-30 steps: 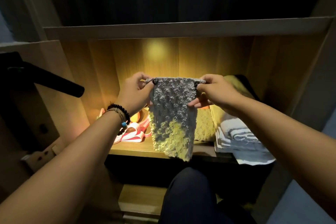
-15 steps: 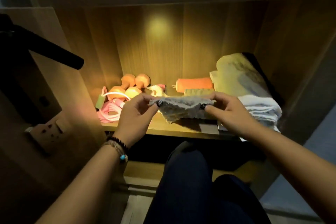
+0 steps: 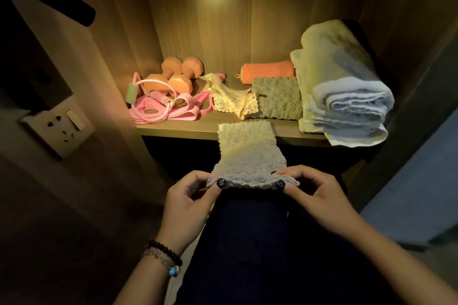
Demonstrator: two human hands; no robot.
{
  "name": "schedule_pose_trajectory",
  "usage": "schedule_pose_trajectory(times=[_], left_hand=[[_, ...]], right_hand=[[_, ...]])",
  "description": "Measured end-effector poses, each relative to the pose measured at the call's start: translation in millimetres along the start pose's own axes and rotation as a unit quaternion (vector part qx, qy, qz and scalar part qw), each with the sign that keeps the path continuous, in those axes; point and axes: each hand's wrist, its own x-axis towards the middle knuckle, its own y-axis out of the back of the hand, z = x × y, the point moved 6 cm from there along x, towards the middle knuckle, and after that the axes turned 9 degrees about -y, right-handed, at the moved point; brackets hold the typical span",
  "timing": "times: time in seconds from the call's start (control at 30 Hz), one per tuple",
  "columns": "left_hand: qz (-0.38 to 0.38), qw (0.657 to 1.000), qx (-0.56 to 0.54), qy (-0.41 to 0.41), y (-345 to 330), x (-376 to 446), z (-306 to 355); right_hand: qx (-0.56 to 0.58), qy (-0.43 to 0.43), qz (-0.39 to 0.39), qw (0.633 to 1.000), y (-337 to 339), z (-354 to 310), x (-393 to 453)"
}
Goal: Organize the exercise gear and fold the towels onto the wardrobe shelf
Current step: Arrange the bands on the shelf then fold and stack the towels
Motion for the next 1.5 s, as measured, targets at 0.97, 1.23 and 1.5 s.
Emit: schedule_pose_trajectory(times=[0.97,1.23,1.5], left_hand=[[-0.076,0.941,0.237,-0.228,-30.6,-7.4,14.1],[-0.107,0.959,0.204,-0.165,-34.0,-3.8,7.6],[-0.058,0.957,0.197,-0.203,-31.5,-2.5,15.3]], right_hand=[[-0.292,0.284,0.082,0.91,-32.7,-19.9,-19.9],[-0.263,0.211,0.013,0.941,-27.2,-11.3,-8.9],[-0.208,0.167,0.0,0.964,-20.7,-14.4,-2.7]])
